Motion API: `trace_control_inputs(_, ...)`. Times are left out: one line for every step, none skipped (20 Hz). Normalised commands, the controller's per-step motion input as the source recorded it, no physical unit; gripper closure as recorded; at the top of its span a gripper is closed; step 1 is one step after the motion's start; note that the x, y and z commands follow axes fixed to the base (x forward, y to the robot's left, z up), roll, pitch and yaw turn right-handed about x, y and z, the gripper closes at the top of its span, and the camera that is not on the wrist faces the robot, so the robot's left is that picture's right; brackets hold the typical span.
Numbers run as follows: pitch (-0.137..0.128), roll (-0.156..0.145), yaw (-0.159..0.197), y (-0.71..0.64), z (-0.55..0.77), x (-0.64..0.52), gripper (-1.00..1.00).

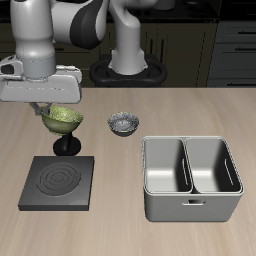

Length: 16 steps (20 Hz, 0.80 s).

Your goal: Place the green bowl on the flat stove and turn on the flat stove

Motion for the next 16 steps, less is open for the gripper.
trace_control_inputs(0.021,-0.012,0.004,-0.14,-0.28,0.01,1.00)
trace_control_inputs(-0.009,0.023,0.011,-0.04,-0.14,-0.03,1.00)
trace_control_inputs(-0.002,0.023,-0.056,-0.06,-0.17,-0.04,1.00)
trace_control_inputs(-0.009,0.033,0.009,-0.02,-0.18,-0.03,1.00)
trace_control_inputs(-0.002,-0.001,0.000,-0.06,-0.17,-0.01,1.00)
trace_control_inputs(0.007,-0.004,0.000,-0.04,-0.16,0.02,1.00)
trace_control_inputs(-0.008,0.003,-0.031,0.01,-0.09,-0.01,1.00)
trace_control_inputs(-0.017,0.021,-0.025,-0.01,-0.18,0.00,1.00)
trace_control_inputs(0.013,0.018,0.026,-0.01,-0.18,0.04,1.00)
trace_control_inputs(-0.004,-0.021,-0.041,-0.06,-0.16,0.05,1.00)
trace_control_inputs(0.016,-0.002,-0.001,-0.07,-0.17,0.13,1.00)
trace_control_inputs(-0.020,-0.054,-0.037,-0.13,-0.09,0.11,1.00)
trace_control_inputs(-0.026,0.049,-0.071,-0.03,-0.12,0.10,1.00)
trace_control_inputs(0.026,-0.029,0.026,0.06,-0.21,0.10,1.00)
trace_control_inputs(0.008,0.011,-0.014,0.03,-0.24,0.09,1.00)
trace_control_inputs(0.038,0.005,0.003,0.07,-0.48,0.18,1.00)
